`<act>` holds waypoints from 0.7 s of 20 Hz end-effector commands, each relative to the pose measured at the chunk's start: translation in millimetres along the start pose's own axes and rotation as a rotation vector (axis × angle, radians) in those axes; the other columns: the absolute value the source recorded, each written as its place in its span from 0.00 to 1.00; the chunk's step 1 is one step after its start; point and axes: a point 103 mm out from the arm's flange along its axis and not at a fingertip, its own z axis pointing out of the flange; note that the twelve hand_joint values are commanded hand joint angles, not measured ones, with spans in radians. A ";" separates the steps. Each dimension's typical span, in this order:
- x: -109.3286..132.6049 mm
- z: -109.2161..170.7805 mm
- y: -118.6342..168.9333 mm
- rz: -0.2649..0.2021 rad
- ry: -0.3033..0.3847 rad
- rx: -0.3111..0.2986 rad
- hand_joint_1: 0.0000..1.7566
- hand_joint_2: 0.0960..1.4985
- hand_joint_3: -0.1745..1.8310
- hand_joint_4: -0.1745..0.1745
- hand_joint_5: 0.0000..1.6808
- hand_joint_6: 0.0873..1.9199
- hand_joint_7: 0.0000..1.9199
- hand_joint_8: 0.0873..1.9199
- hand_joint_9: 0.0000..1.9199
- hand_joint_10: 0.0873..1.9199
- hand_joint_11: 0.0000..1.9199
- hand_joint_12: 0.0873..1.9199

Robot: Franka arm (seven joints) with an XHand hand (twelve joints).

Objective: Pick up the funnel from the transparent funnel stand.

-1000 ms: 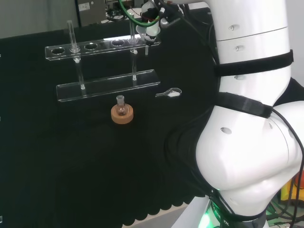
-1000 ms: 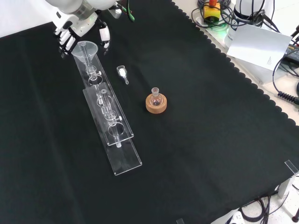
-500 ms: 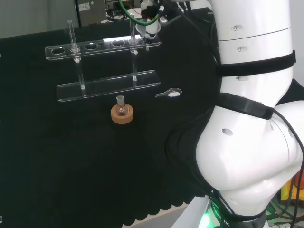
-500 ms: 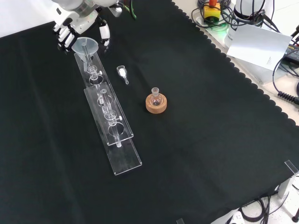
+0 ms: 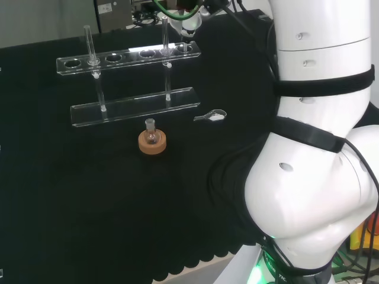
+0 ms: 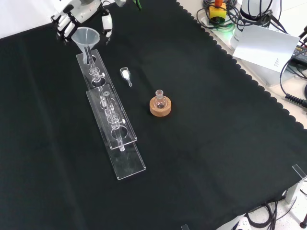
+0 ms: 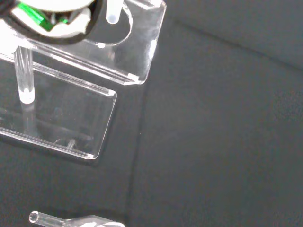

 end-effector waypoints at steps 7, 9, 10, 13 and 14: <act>-14.9 -42.8 -90.3 0.065 0.004 -0.050 0.49 0.40 0.43 0.46 0.30 0.56 0.07 0.35 0.22 0.32 0.08 0.71; -13.4 -43.5 -102.7 0.065 0.006 -0.046 0.49 0.39 0.43 0.46 0.31 0.56 0.07 0.35 0.22 0.32 0.08 0.71; -12.8 -43.5 -102.8 0.059 0.005 -0.026 0.49 0.39 0.43 0.46 0.31 0.56 0.07 0.35 0.22 0.32 0.08 0.71; -10.9 -43.0 -114.7 0.053 0.008 -0.034 0.49 0.39 0.43 0.46 0.31 0.56 0.07 0.35 0.22 0.32 0.08 0.71; -10.1 -42.3 -118.7 0.053 0.014 -0.038 0.49 0.39 0.43 0.46 0.31 0.56 0.07 0.35 0.22 0.32 0.08 0.71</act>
